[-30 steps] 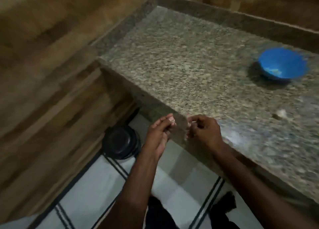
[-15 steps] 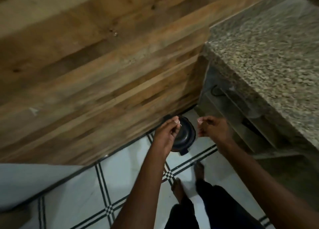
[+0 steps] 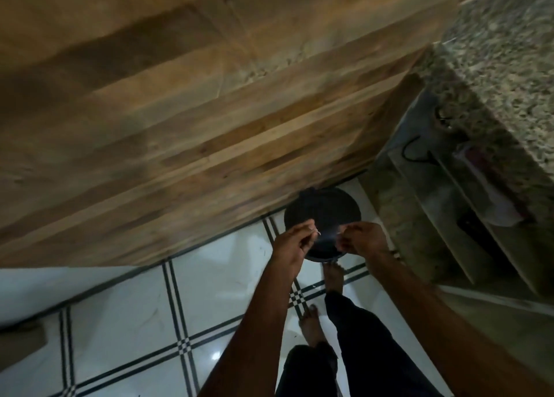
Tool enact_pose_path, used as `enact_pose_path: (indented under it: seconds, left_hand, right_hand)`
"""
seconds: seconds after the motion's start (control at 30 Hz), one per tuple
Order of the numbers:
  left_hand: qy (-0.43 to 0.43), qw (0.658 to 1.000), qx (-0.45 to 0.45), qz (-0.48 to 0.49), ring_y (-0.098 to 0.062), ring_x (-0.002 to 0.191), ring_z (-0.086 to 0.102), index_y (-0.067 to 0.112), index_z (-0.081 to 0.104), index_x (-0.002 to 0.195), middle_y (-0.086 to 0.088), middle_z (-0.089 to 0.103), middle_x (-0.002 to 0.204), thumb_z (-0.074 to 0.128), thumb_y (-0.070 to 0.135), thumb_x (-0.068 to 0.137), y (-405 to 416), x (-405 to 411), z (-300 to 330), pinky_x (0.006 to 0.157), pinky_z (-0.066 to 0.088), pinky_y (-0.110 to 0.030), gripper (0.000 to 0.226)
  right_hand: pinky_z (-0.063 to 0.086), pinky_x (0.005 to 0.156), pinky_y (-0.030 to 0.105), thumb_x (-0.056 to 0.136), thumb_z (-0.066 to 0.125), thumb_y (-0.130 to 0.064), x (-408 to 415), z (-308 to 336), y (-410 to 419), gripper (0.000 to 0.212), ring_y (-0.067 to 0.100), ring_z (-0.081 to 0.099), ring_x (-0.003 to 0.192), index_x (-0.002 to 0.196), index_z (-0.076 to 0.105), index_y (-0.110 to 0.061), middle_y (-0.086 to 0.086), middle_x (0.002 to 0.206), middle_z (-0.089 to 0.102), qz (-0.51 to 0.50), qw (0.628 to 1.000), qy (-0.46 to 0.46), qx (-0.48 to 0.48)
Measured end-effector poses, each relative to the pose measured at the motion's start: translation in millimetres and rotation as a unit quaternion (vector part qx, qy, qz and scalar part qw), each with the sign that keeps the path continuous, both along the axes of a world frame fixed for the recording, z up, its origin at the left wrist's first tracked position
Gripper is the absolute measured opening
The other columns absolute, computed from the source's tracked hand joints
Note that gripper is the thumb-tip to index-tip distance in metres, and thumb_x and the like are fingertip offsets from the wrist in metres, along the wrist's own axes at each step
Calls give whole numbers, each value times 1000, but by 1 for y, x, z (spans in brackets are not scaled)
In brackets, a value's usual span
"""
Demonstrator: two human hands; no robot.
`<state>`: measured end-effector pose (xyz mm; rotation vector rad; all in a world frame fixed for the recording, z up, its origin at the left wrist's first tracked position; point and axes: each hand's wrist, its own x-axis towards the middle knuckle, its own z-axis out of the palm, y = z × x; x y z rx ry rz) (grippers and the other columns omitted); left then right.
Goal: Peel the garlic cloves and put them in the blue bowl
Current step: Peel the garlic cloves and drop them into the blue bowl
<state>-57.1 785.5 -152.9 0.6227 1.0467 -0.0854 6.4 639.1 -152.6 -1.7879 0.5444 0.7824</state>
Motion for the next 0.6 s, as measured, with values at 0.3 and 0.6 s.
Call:
enact_pose_path:
  seconds: [0.3,0.6]
  left_hand:
    - [34,996,-7,-80,-15,93,66,-6,68,107,-5,72,93,54,-14,94,4,42,-168,72,59,-18,21]
    - [99,932,233,-259,-20,69,66,-12,69,108,-15,73,81,54,-11,95,3,82,-345,53,55,-17,20]
  right_hand:
    - [57,90,56,90,65,2,36,-163,17,23,40,70,82,68,66,-5,22,85,72,-58,993,102,-31]
    - [60,81,53,92,63,4,76,-329,14,20,37,70,81,74,61,-6,28,103,70,35,989,128,-69]
